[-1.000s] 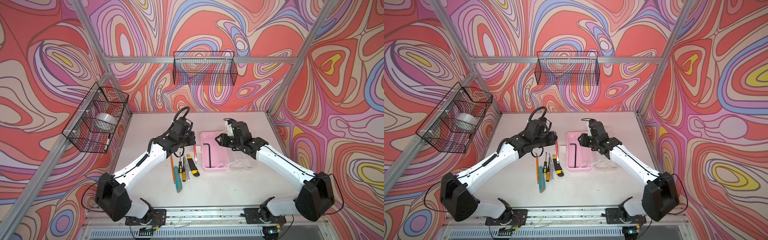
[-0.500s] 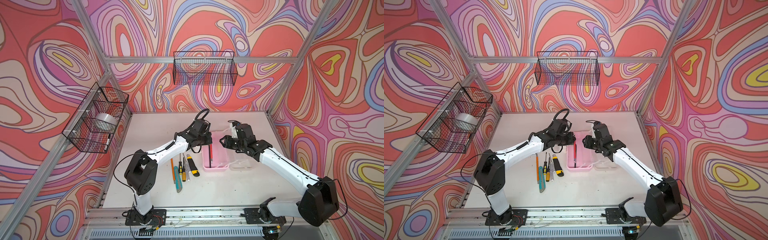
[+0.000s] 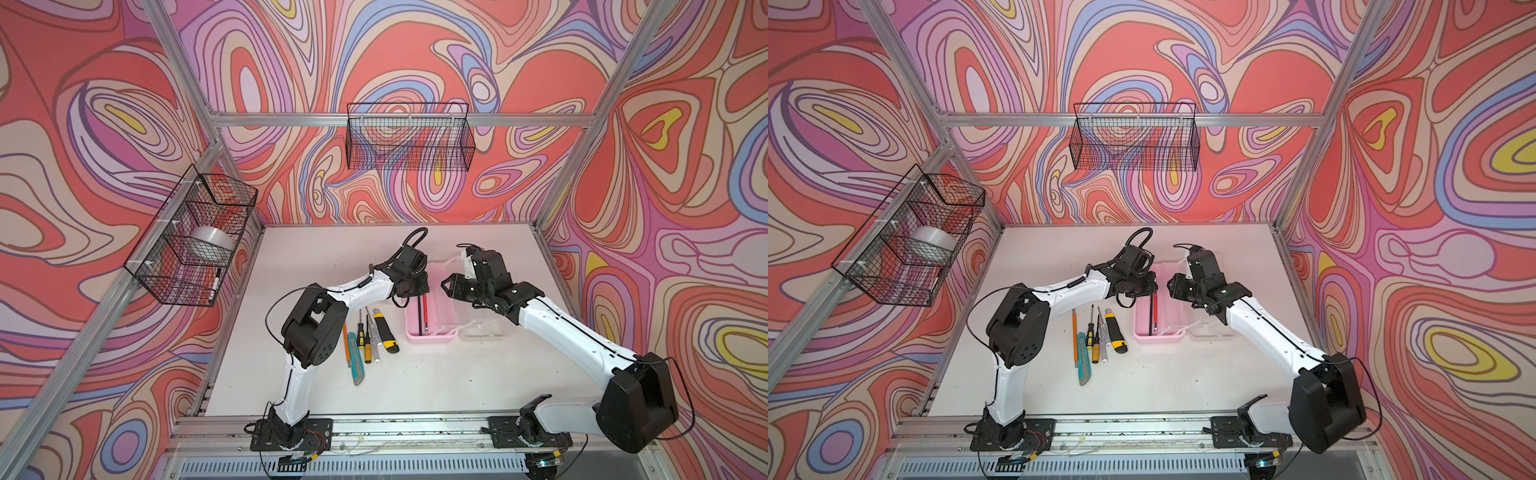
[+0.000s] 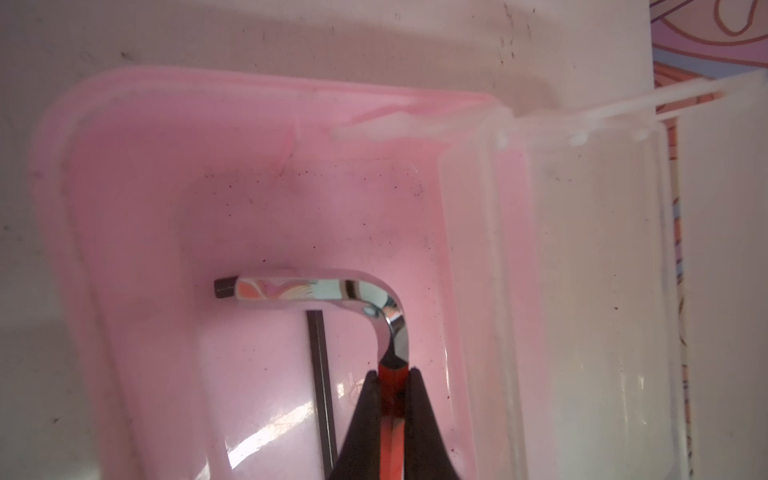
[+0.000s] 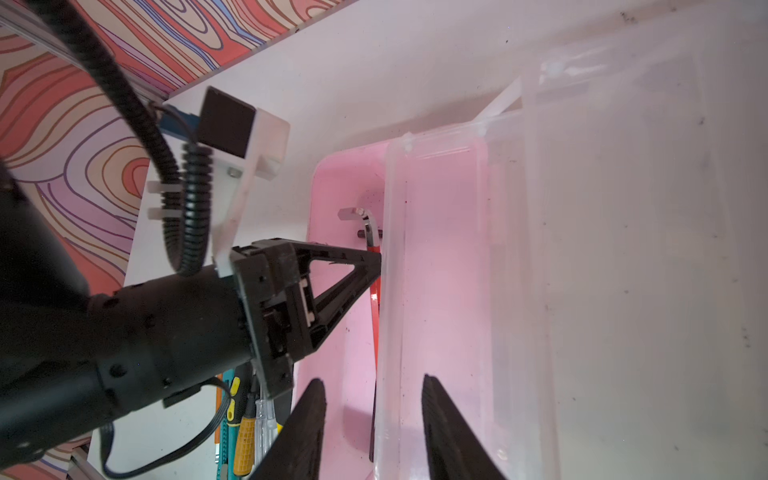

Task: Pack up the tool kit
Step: 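Lift the red-handled hex key and carry it into the pink box with the left gripper, then open the left gripper to drop the red-handled hex key in the box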

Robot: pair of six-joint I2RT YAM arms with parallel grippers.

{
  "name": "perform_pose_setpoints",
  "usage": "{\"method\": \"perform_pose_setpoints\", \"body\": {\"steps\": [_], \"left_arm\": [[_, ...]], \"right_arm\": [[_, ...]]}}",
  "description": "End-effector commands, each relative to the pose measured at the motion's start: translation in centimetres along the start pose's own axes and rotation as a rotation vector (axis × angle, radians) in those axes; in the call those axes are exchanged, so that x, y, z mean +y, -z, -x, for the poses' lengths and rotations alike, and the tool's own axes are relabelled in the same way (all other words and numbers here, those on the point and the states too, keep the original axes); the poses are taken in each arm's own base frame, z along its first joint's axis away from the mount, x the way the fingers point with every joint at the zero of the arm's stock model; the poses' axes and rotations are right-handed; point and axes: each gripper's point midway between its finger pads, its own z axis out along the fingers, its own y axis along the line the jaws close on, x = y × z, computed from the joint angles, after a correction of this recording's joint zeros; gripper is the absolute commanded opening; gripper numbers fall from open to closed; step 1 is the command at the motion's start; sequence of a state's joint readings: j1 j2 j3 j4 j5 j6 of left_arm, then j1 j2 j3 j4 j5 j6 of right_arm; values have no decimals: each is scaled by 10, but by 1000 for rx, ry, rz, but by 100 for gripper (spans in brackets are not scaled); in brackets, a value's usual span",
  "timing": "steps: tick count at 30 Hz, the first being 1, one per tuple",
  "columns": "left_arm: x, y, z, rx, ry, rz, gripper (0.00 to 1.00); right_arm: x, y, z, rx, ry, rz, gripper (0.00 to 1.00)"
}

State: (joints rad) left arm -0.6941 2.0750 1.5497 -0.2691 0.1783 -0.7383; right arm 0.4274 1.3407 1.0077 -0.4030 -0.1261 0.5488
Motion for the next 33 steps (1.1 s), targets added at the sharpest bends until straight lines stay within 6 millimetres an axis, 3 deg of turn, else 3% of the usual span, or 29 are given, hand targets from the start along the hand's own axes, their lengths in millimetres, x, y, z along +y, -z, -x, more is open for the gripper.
{"method": "perform_pose_setpoints", "body": {"steps": [1, 6, 8, 12, 18, 21, 25, 30, 33], "left_arm": [[-10, -4, 7, 4, 12, -20, 0], [-3, -10, 7, 10, 10, 18, 0], [-1, -10, 7, 11, 4, 31, 17], [-2, -5, 10, 0, -13, 42, 35], [-10, 9, 21, -29, -47, 38, 41], [-18, 29, 30, -66, -82, 28, 41], [-15, 72, 41, -145, -147, 81, 42], [5, 135, 36, -251, -180, 146, 45], [32, 166, 20, -292, -174, 211, 47]], "right_arm": [[-1, 2, 4, -21, -7, -1, 41], [-3, 3, 6, -28, -9, -9, 41], [-3, 2, 6, -29, -9, -13, 43], [-3, 2, 8, -30, -9, -14, 43], [0, 4, 11, -35, -4, -6, 44], [4, 6, 12, -37, 7, 5, 43], [10, 10, 17, -42, 25, 24, 43], [26, 18, 25, -53, 58, 86, 42], [39, 20, 27, -44, 76, 102, 42]]}}
